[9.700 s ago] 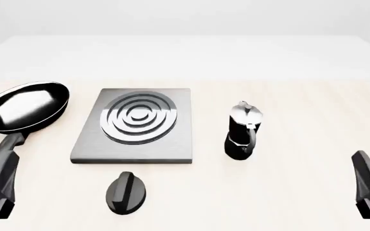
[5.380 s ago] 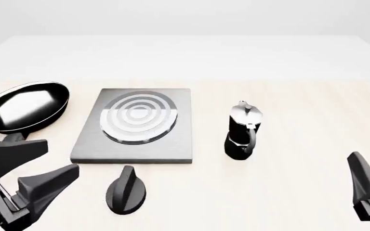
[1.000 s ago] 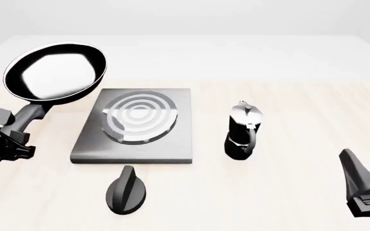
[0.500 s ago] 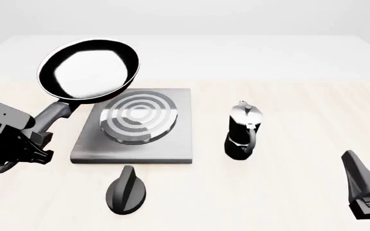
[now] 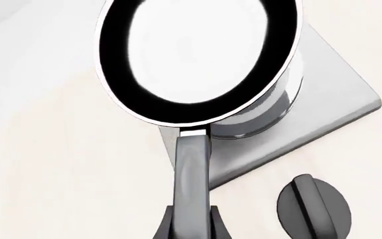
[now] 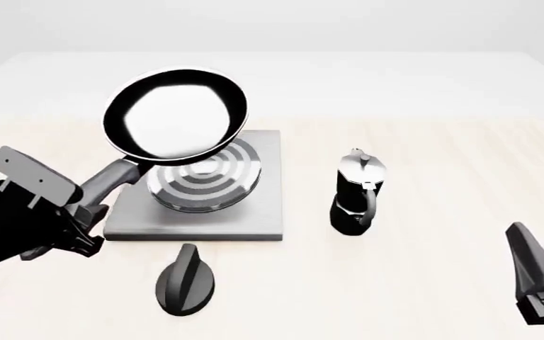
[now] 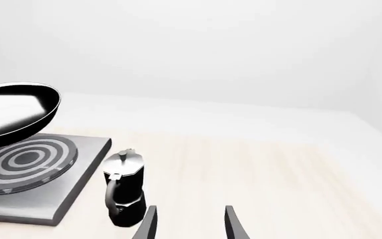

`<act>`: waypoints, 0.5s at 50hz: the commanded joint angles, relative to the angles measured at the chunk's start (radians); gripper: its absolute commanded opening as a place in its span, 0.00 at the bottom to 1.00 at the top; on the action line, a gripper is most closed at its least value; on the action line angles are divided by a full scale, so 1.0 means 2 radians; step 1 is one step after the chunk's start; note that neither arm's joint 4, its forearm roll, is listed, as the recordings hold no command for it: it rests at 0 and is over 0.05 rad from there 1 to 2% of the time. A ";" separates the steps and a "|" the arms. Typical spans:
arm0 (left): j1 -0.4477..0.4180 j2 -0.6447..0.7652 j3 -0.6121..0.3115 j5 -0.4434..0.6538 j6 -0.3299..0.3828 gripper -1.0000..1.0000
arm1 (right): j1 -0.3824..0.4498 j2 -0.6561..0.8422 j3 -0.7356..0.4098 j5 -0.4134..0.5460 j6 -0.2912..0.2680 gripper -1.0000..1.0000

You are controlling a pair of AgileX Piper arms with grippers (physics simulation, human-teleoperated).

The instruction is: Turn on the stove and put the frying pan on it.

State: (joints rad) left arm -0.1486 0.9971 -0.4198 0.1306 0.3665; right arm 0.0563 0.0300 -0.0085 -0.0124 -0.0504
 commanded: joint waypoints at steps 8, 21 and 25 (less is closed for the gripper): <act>-0.025 0.025 0.006 -0.038 0.009 0.00 | -0.001 -0.005 -0.001 0.006 0.000 1.00; -0.024 0.057 0.022 -0.075 0.009 0.00 | -0.003 -0.006 0.000 0.005 0.000 1.00; -0.023 0.063 0.026 -0.082 0.009 0.00 | -0.003 -0.006 0.000 0.005 0.000 1.00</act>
State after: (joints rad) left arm -0.1947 1.0981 -0.3654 0.0206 0.3755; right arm 0.0515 0.0202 -0.0085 -0.0030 -0.0507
